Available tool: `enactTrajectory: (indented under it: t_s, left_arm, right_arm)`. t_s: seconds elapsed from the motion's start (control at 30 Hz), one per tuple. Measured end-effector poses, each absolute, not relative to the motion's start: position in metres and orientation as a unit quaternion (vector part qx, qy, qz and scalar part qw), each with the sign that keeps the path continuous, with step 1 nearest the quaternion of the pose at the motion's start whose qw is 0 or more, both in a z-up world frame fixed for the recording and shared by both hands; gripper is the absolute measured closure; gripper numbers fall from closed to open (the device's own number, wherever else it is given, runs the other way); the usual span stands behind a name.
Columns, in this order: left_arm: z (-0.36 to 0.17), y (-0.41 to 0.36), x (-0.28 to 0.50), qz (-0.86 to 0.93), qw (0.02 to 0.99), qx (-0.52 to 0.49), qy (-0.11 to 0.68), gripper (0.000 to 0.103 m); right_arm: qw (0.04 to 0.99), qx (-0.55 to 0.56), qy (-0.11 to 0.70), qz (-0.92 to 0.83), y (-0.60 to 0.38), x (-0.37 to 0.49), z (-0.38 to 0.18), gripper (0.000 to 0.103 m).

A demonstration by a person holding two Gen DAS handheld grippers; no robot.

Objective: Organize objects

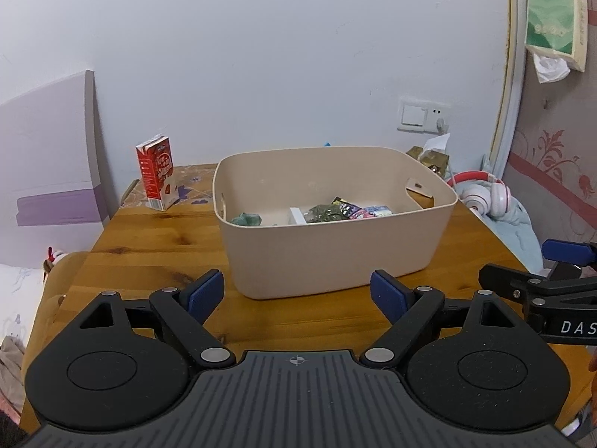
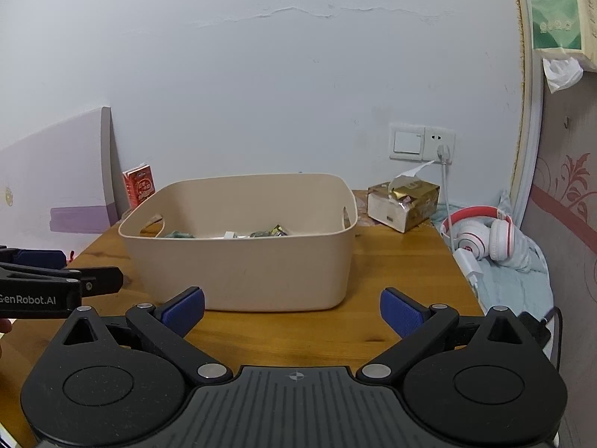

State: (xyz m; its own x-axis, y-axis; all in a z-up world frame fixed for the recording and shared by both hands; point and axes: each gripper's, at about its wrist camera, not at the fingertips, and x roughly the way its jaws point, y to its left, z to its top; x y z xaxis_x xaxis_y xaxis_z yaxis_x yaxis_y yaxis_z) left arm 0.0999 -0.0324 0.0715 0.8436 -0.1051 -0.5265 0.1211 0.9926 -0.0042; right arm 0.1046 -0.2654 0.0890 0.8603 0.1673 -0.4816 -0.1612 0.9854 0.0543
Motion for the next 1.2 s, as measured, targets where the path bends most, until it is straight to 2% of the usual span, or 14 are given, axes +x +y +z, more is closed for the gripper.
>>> enactTrajectory:
  t_s: [0.53,1.2]
  left_arm:
    - [0.056,-0.029,0.061,-0.07,0.954,0.018,0.289,0.016]
    - [0.067,-0.034,0.033,-0.084,0.953,0.012,0.292,0.016]
  right_arm:
    - [0.96,-0.005,0.26,0.1,-0.267,0.062,0.088,0.001]
    - [0.958,-0.015,0.265,0.113,-0.262,0.042,0.088,0.001]
